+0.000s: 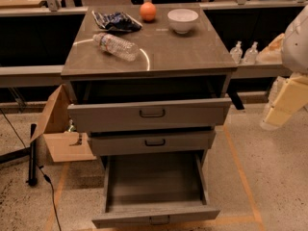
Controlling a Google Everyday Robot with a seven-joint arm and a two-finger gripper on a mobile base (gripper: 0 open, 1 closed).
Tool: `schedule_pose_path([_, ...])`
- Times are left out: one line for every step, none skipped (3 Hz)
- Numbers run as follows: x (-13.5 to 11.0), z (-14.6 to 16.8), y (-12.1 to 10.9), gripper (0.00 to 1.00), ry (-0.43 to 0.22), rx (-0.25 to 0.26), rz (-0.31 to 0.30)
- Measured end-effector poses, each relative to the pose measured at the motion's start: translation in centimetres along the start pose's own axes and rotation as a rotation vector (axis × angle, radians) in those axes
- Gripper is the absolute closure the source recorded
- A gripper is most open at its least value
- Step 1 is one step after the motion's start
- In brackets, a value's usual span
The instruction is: Close bottom drawer
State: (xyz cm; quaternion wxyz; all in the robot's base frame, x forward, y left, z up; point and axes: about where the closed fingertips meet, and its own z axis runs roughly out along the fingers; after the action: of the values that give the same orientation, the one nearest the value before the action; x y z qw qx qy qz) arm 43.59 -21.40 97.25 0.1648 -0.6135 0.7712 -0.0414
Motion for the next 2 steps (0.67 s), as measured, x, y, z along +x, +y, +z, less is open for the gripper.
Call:
schedule_pose_path([-0.3, 2.1, 1.7, 0.41, -0.02, 0.016, -0.064])
schedule_pose_path([-0.6, 9.0, 4.1, 0.63, -0.073, -0.021, -0.127])
